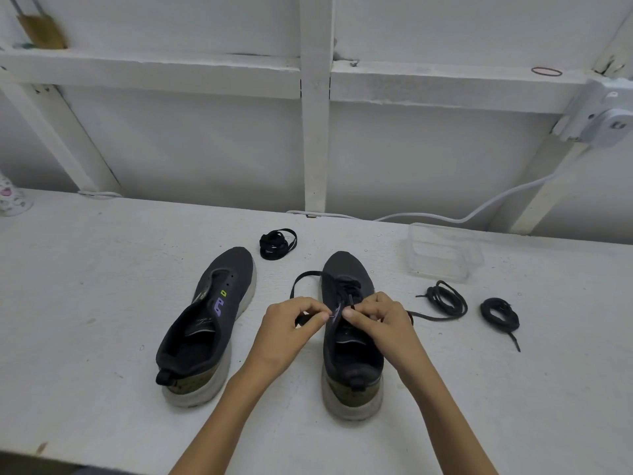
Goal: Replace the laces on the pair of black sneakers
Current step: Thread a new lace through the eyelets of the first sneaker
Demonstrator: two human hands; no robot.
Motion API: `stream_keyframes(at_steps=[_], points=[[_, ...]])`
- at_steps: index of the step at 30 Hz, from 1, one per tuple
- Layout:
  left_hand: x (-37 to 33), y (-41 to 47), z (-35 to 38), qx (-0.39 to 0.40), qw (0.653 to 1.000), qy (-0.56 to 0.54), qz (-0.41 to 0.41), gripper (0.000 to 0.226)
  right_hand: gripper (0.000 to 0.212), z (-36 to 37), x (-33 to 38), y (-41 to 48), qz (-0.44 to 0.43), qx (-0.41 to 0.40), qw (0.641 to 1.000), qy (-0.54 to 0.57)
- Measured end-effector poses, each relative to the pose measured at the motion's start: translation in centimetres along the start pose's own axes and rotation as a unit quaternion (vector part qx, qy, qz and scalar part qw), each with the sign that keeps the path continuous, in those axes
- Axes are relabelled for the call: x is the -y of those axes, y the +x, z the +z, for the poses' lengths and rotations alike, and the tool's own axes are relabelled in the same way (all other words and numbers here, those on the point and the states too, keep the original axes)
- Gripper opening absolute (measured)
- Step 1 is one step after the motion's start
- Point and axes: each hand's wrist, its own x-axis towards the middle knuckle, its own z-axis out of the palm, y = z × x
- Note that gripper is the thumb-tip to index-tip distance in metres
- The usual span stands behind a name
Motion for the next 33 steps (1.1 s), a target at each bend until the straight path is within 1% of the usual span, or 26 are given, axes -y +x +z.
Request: stream_keyframes(at_steps=[6, 10, 14, 18, 20, 22, 24, 26, 28, 30, 33], points=[[0.0, -0.2, 0.2, -0.015, 1.0, 0.007, 0.011, 0.009, 0.005, 0.0, 0.0, 0.1, -0.008, -0.005, 1.0, -0.006], [-0.3, -0.3, 0.6, -0.028, 0.999, 0.014, 0.018, 0.01, 0.01, 0.1, -0.1, 0.2, -0.025, -0.015, 0.999, -0.016], [-0.4, -0.3, 0.9, -0.038, 0.996, 0.073, 0.047, 0.009, 0.012, -0.1, -0.3, 0.4, -0.037, -0.009, 0.999, -0.026], [-0.8, -0.1, 0.8, -0.039, 0.984, 0.151, 0.088, 0.009, 0.023, -0.3, -0.5, 0.6, -0.044, -0.001, 0.998, -0.039], [-1.0, -0.1, 0.9, -0.036, 0.98, 0.169, 0.101, 0.009, 0.028, -0.4, -0.5, 0.5, -0.048, 0.002, 0.998, -0.038], [-1.1, 0.0, 0.9, -0.029, 0.984, 0.152, 0.094, 0.008, 0.032, -0.5, -0.3, 0.4, -0.055, 0.009, 0.997, -0.044], [-1.3, 0.3, 0.8, -0.022, 0.994, 0.092, 0.06, 0.008, 0.034, -0.5, -0.2, 0.3, -0.06, 0.012, 0.997, -0.054], [-1.4, 0.5, 0.6, -0.018, 1.0, -0.001, 0.006, 0.011, 0.028, -0.5, 0.0, 0.3, -0.059, 0.017, 0.996, -0.065], [-1.4, 0.7, 0.4, -0.009, 0.998, -0.057, -0.026, 0.013, 0.02, -0.5, 0.2, 0.2, -0.056, 0.024, 0.995, -0.084], [-1.1, 0.8, 0.3, 0.002, 0.997, -0.076, -0.034, 0.015, 0.013, -0.3, 0.4, 0.2, -0.056, 0.031, 0.991, -0.113], [-0.7, 0.7, 0.5, 0.005, 0.995, -0.092, -0.042, 0.017, 0.011, -0.4, 0.5, 0.0, -0.065, 0.034, 0.986, -0.151]])
